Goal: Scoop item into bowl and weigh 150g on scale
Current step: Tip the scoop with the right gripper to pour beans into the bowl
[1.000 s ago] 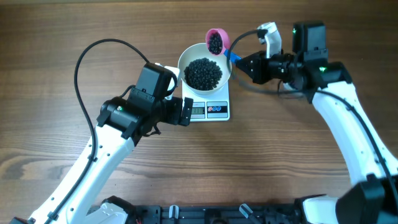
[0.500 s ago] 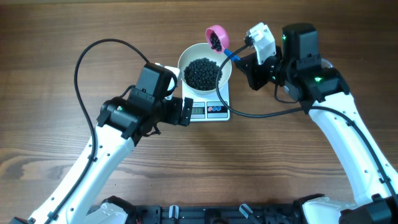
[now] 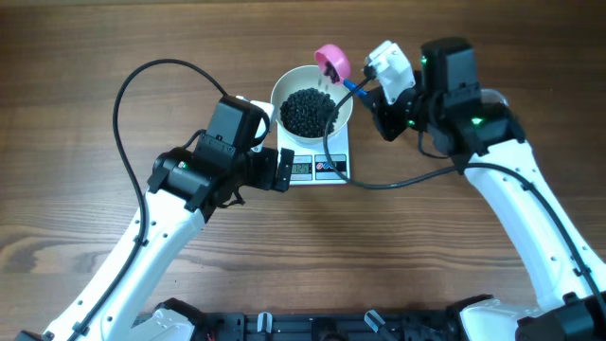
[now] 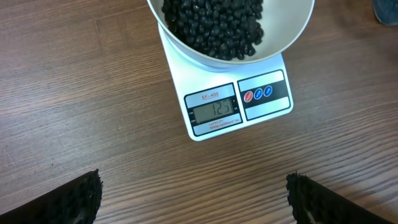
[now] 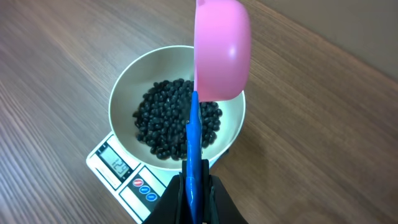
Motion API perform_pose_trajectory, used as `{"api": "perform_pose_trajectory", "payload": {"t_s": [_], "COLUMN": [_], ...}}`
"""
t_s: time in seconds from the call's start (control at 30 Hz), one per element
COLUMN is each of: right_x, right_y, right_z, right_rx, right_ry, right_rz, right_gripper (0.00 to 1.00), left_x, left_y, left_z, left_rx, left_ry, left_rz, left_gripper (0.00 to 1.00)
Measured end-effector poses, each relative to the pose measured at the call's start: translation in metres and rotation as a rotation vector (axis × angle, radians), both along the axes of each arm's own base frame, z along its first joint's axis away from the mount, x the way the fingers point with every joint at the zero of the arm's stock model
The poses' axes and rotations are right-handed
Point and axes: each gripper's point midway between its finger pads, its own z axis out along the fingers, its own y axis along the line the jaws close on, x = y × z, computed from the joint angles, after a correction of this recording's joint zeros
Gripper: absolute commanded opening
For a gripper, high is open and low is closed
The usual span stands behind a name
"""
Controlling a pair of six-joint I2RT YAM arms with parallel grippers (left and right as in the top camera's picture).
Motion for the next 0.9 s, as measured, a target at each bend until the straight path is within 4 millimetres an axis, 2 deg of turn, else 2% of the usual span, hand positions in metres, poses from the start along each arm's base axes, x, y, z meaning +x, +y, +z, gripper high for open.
{"api": "perform_pose_trajectory", "payload": {"t_s": [0.13, 0.47, 0.6, 0.73, 0.8, 0.9], "right_x": [-0.005, 0.002, -0.009, 0.010, 0.009, 0.004], "right_y": [0.019, 0.008, 0.018, 0.005, 0.007, 0.025], "right_z": [0.001, -0.001, -0.003, 0.004, 0.004, 0.012], "right_rx": [-0.041, -0.116, -0.078, -0.141, -0.108, 0.061], "right_ry": [-0.039, -0.073, -0.037, -0.118, -0.097, -0.023], "right_rz": [0.042, 0.001, 0.056, -0.034, -0.047, -0.069], "right_gripper": [0.04, 0.04, 0.04, 0.04, 0.04, 0.04], "left_x": [0.000, 0.000, 0.000, 0.000, 0.000, 0.000], "left_y": [0.000, 0.000, 0.000, 0.000, 0.000, 0.000], "left_z": [0.000, 0.000, 0.000, 0.000, 0.000, 0.000], "left_rx": [0.000, 0.000, 0.000, 0.000, 0.000, 0.000], "left_ry": [0.000, 0.000, 0.000, 0.000, 0.000, 0.000], "left_rz": [0.000, 0.000, 0.000, 0.000, 0.000, 0.000], "left_gripper": [1.00, 1.00, 1.00, 1.00, 1.00, 1.00]}}
